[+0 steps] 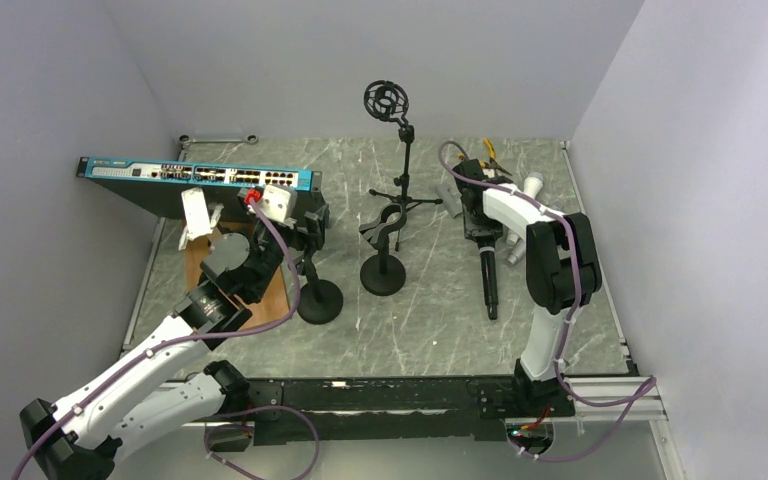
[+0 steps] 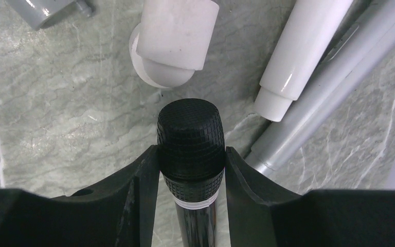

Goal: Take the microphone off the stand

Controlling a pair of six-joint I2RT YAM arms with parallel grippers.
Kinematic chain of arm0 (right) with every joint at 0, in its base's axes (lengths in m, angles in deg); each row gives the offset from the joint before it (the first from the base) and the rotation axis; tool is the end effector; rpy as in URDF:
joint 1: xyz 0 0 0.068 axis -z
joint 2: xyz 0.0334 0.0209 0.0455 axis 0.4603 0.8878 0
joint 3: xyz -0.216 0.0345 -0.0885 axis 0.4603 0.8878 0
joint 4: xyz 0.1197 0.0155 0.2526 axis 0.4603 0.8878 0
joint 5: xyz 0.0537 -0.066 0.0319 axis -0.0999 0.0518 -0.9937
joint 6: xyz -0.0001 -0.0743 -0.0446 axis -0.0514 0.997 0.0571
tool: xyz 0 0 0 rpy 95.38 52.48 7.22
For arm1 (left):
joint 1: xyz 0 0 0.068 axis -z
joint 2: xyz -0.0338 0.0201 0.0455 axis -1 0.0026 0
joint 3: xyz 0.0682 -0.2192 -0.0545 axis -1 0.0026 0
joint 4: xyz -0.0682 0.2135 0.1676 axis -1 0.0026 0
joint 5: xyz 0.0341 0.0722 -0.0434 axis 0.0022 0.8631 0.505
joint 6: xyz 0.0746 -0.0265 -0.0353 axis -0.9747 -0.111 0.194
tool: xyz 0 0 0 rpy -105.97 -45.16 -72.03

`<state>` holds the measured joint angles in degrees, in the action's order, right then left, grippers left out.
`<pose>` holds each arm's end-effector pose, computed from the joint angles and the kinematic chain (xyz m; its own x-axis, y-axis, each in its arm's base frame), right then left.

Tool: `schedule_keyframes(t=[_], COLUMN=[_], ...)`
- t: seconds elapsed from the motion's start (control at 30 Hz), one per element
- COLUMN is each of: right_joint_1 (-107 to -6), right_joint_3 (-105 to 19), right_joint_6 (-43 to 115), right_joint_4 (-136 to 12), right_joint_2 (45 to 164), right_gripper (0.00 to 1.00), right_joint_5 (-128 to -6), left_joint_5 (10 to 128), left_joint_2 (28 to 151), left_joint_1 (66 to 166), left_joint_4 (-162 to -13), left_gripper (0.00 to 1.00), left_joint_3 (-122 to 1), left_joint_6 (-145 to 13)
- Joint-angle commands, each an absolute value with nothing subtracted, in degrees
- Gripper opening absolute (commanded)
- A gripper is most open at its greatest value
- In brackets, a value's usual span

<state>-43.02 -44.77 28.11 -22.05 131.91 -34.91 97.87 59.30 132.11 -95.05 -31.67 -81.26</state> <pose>0.3895 0.0759 0.1045 -0.9133 -0.0131 -0.4071 0.1202 0.9463 -0.3002 0.2198 -0.1630 0.3431 0.1251 -0.0259 -0.9918 0.3595 0.9329 0.0210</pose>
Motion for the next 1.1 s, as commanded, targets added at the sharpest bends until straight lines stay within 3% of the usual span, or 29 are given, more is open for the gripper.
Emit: schedule_keyframes(t=[0.0,0.27,0.37,0.57,0.73,0.9,1.07], right_joint_1=[-42.8,-42.8,-42.9,-43.9,-46.5,-51.7,-56.4], right_joint_3=[-43.9,-43.3,-45.4,-47.0,-38.8,-32.2,-35.4], right_joint_6=[28.8,27.9,27.3,23.7,22.4,24.0,28.6], right_joint_4=[-25.7,-24.0,-22.8,-27.7,-53.3,-77.8,-86.9], right_joint_2=[133.0,129.8,128.3,121.8,113.4,111.7,117.7], right_gripper=[0.32,0.73,0.79,0.82,0.82,0.82,0.76], right_joint_5=[-33.9,-34.4,-34.9,-43.5,-56.6,-58.3,-52.9], left_joint_5=[98.5,98.5,98.4,99.1,99.5,99.9,100.3], left_joint_2=[59.5,59.7,59.6,59.1,58.4,58.8,58.7], left_joint_1=[132.4,132.4,132.4,132.4,132.4,132.5,132.4], left_joint_4=[-96.7,-96.7,-96.5,-96.7,-97.1,-96.8,-97.0], left_gripper=[0.91,0.91,0.91,0.91,0.91,0.91,0.91], left_joint_3=[-33.7,-33.8,-33.9,-33.9,-33.5,-33.7,-33.6], left_joint_6=[-82.2,-82.0,-81.9,-82.6,-82.7,-83.0,-83.4])
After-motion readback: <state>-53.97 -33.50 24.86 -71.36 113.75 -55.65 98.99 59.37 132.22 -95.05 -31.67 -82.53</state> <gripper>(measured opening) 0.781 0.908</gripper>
